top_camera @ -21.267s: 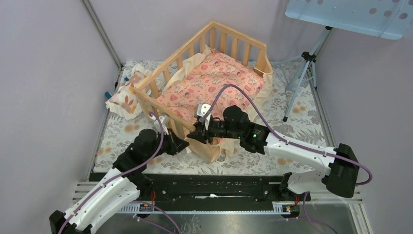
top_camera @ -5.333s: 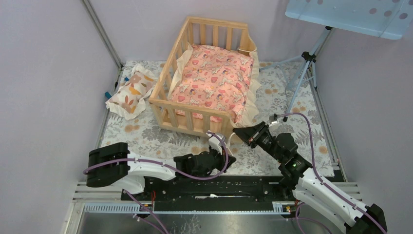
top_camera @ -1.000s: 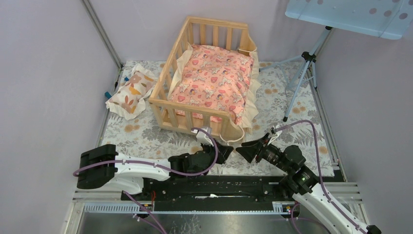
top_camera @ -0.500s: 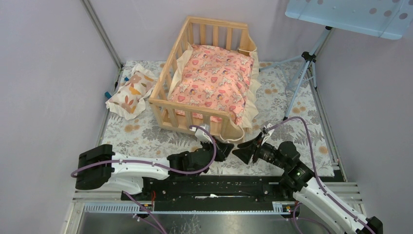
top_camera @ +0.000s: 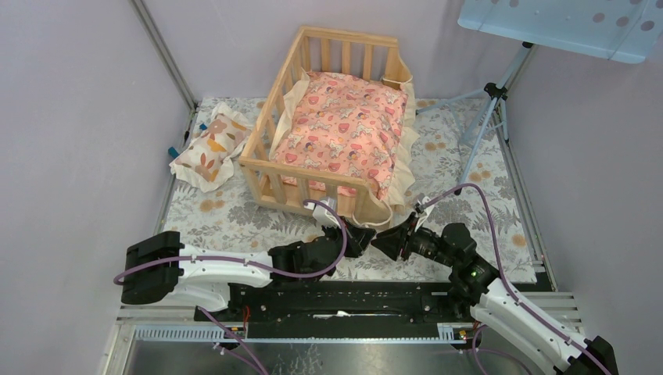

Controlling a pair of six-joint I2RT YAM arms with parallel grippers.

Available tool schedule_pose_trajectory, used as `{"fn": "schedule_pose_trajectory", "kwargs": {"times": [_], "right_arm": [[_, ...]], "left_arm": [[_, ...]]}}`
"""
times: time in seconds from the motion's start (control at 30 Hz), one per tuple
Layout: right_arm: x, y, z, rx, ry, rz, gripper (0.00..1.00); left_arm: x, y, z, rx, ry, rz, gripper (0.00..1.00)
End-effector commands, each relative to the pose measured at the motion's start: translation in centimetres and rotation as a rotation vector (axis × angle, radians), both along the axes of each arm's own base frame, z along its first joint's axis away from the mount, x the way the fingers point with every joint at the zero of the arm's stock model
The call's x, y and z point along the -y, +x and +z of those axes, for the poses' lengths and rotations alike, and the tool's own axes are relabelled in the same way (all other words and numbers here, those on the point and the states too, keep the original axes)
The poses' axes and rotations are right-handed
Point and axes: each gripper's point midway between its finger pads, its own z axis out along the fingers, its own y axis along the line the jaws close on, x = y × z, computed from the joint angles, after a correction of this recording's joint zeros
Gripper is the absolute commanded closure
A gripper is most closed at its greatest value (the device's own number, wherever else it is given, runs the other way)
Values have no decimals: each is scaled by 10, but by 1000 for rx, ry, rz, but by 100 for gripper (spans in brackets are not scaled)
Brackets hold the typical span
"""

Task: Set up the pet bed
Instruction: Tie the ropes to the bed frame.

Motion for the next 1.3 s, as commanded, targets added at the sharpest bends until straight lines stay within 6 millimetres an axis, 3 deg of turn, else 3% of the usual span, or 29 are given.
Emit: {"fn": "schedule_pose_trajectory", "kwargs": {"times": [0.0,0.37,0.5,0.67,0.77,0.9,0.97,1.07,1.27], "right_arm": [[-6,-3,24,67,56,44,55],[-8,-2,19,14,43,46,61],[-9,-2,22,14,43,49,69],[-7,0,30,33,53,31,90],[-6,2,31,16,48,13,100],[-7,-1,31,-40,19,26,100],[-7,-2,28,-77,3,29,100],[-7,-5,27,-113,-19,37,100],[0,-8,27,-148,-67,20,100]], "left_arm": [[7,4,30,4,-101,13,100],[8,4,29,-4,-113,10,100],[8,3,30,-4,-117,9,100],[8,4,28,-4,-115,8,98],[7,3,28,-5,-116,3,88],[3,2,29,6,-115,-3,58],[0,1,30,8,-108,-6,48],[-4,1,30,11,-93,-8,40],[-18,-3,24,7,-26,-15,33]]}}
